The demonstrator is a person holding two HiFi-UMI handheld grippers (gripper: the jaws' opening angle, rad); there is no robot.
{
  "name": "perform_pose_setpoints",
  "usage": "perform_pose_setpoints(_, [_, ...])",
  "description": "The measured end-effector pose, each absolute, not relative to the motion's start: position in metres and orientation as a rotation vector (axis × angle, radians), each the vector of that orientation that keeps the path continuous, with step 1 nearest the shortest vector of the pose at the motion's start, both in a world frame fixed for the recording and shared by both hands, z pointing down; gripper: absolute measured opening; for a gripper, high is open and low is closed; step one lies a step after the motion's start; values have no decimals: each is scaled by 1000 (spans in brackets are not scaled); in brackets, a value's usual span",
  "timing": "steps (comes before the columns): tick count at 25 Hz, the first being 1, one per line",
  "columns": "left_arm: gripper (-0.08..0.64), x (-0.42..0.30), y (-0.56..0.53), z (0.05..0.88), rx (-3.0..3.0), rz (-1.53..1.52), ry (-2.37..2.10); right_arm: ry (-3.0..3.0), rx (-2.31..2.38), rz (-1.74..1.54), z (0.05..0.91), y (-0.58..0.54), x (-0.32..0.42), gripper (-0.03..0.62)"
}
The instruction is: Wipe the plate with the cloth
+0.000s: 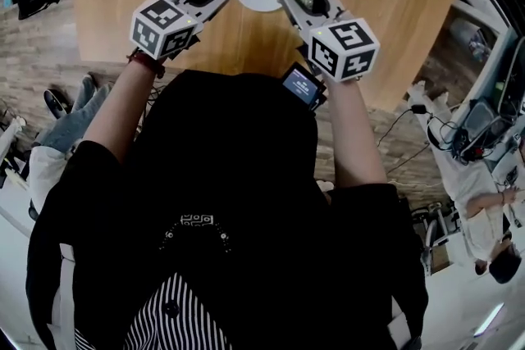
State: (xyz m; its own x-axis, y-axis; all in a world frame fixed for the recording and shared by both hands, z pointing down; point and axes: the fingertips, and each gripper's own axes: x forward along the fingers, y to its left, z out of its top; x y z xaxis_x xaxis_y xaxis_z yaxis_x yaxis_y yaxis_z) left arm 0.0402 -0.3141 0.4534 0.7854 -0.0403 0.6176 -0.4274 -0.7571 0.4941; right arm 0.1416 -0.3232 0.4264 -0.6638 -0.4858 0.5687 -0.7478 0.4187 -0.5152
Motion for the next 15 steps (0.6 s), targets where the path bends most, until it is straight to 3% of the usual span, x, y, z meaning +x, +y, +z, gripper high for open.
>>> perform_pose_setpoints(15, [-2, 42, -312, 545, 2246, 1091, -283, -2140, 909, 1076, 519, -316, 137, 60])
